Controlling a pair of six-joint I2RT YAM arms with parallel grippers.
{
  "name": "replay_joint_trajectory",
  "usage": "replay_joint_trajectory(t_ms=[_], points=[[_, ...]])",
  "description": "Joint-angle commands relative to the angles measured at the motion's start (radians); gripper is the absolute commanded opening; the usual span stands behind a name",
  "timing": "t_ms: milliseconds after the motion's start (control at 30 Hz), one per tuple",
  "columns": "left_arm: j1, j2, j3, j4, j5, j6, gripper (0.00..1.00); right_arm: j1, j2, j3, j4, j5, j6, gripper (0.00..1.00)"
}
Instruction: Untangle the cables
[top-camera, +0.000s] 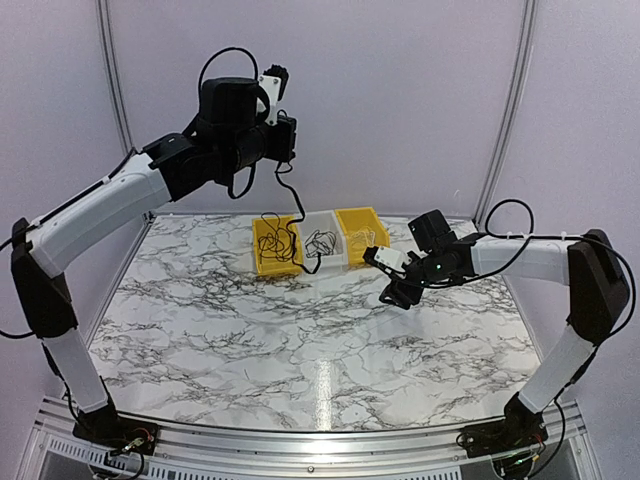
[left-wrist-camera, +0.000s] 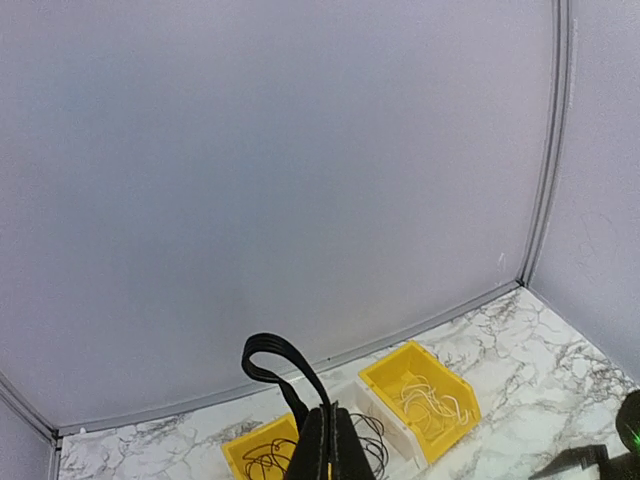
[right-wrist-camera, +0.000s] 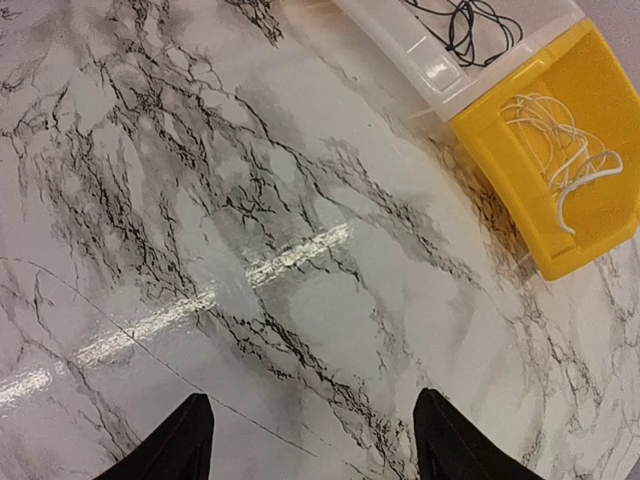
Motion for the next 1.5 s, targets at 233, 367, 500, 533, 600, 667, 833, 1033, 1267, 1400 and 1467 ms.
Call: replay_joint_trajectory(t_ms=[233,367,500,533,600,667,833,1033,1267,1400,1467], points=[[0.155,0.218,0.337,0.010,0.068,0.091,0.00,-0.012,-0.021,-0.006,0.011,0.003,-0.002,0.69],[0.211,0.275,0.382,0.013,0.107,0.081,0.00,-0.013,-0.016,-0.007,0.011,0.003,-0.006,0.69],[0.263,0.338,0.422,0.014,0.137,0.068,0.00,-0.012,-0.001,-0.004,0.004,-0.001,-0.008,0.69],[0.274,0.350,0.423,0.016,0.132,0.068,0.00,-0.013,0.000,-0.003,0.003,-0.001,-0.009,0.69],[0.292,0.371,0.407,0.016,0.128,0.064,0.00,-0.013,-0.001,-0.003,0.002,-0.002,-0.011,0.69],[0.303,0.385,0.370,0.016,0.121,0.060,0.00,-0.012,-0.002,-0.004,0.002,0.000,-0.011,0.69],[0.308,0.397,0.242,0.016,0.119,0.024,0.00,-0.013,0.004,-0.005,0.000,0.000,-0.016,0.69],[0.308,0.390,0.080,0.018,0.207,-0.074,0.00,-0.013,0.016,-0.003,-0.007,-0.007,-0.022,0.69],[0.308,0.430,-0.013,0.017,0.255,-0.152,0.00,-0.013,0.029,0.001,-0.015,-0.013,-0.025,0.69],[0.308,0.471,-0.025,0.016,0.274,-0.176,0.00,-0.013,0.028,0.001,-0.017,-0.014,-0.024,0.69],[0.308,0.492,-0.027,0.016,0.286,-0.183,0.00,-0.013,0.029,0.001,-0.018,-0.014,-0.026,0.69]])
